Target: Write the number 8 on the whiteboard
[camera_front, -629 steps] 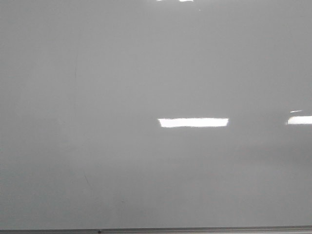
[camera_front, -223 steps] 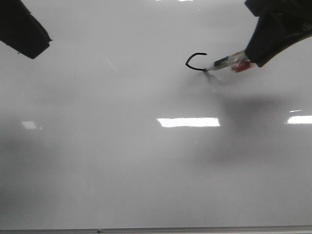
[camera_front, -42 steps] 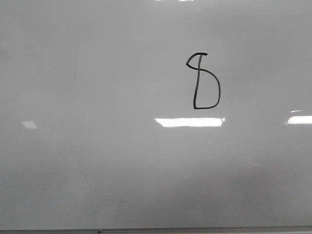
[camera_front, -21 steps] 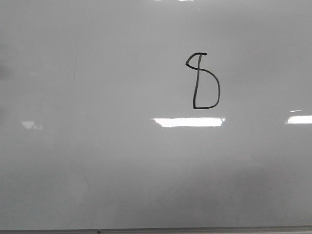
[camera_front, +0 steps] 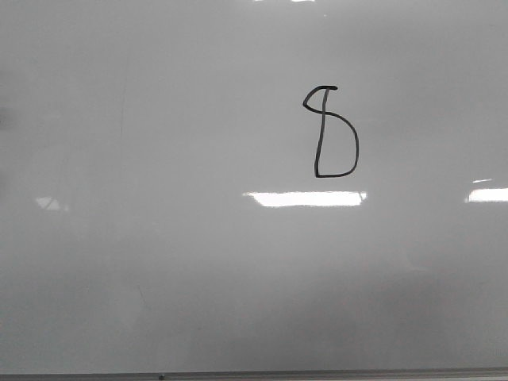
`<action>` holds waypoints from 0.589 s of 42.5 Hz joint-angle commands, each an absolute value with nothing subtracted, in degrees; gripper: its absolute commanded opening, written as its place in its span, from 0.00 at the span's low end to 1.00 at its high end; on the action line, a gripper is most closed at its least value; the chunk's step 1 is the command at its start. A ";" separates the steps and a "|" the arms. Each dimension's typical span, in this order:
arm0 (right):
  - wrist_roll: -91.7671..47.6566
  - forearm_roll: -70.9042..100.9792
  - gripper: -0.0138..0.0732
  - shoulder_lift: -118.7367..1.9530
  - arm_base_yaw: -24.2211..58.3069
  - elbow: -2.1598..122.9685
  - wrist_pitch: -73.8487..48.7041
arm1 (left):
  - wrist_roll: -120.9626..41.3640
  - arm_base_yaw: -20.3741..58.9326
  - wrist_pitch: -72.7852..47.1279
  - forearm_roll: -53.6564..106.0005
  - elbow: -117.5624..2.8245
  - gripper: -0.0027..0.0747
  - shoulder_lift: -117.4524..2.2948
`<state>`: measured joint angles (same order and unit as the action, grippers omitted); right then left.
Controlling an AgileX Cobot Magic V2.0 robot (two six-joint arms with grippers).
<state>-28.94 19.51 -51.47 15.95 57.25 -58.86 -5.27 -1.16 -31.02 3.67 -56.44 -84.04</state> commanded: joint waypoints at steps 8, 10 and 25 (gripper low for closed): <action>-7.02 5.20 0.78 -46.35 15.62 58.83 -56.63 | -6.71 -1.20 -35.39 3.28 -60.24 0.48 -71.90; -4.04 1.82 0.78 -45.46 15.62 58.83 -57.26 | -6.80 -0.98 -36.66 3.28 -60.24 0.48 -69.85; 0.43 -1.37 0.78 -39.02 15.62 56.78 -58.77 | -8.74 12.22 -41.21 3.73 -57.47 0.48 -53.68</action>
<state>0.00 -0.43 -40.30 15.91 56.50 -61.57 -8.69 8.65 -43.49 3.05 -57.11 -57.65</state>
